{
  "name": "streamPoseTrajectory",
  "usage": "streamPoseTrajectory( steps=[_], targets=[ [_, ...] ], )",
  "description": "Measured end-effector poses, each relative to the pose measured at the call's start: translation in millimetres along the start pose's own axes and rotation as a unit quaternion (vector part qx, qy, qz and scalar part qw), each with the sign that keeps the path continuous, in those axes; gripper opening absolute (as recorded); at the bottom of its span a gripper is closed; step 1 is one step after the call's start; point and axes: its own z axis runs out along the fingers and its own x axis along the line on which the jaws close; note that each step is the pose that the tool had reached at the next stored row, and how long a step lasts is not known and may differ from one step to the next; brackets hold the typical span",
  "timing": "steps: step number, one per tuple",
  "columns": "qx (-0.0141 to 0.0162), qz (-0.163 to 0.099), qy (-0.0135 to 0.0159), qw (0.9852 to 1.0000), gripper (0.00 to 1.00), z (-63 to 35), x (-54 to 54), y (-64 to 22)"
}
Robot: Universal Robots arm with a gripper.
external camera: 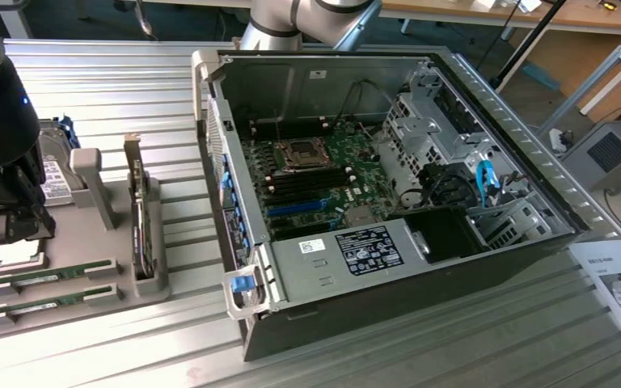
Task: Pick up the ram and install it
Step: 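Pick up the ram and move it above insertion slot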
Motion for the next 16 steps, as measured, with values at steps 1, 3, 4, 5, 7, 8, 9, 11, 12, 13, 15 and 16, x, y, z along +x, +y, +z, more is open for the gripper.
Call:
streamPoseTrajectory(
  steps=[1,3,4,5,7,8,9,11,12,13,15,16],
  targets=[
    [-0.0002,0.000,-0.0001,1.0000,0.11,0.1,-0.1,-0.1],
    [-0.0015,0.000,0.0000,1.0000,0.11,0.0,0.0,-0.9],
    [-0.0024,0.000,0.0001,1.0000,0.11,-0.1,0.0,-1.4],
    [-0.0033,0.000,0.0000,1.0000,0.11,0.0,0.0,-1.8],
    [-0.0043,0.000,0.0001,1.0000,0.11,0.0,-0.1,-2.2],
    [-0.0044,0.000,0.0001,1.0000,0.11,0.0,-0.1,-2.2],
    [-0.0044,0.000,0.0001,1.0000,0.11,0.0,0.0,-2.2],
    [-0.0045,0.000,0.0001,1.0000,0.11,-0.1,0.0,-2.3],
    [-0.0045,0.000,0.0001,1.0000,0.11,0.0,-0.1,-2.4],
    [-0.0045,0.000,0.0001,1.0000,0.11,0.4,0.0,-2.3],
    [-0.0044,0.000,0.0001,1.0000,0.11,2.2,0.5,-1.6],
    [-0.0044,0.000,0.0001,1.0000,0.11,2.8,0.8,-1.2]
  ],
)
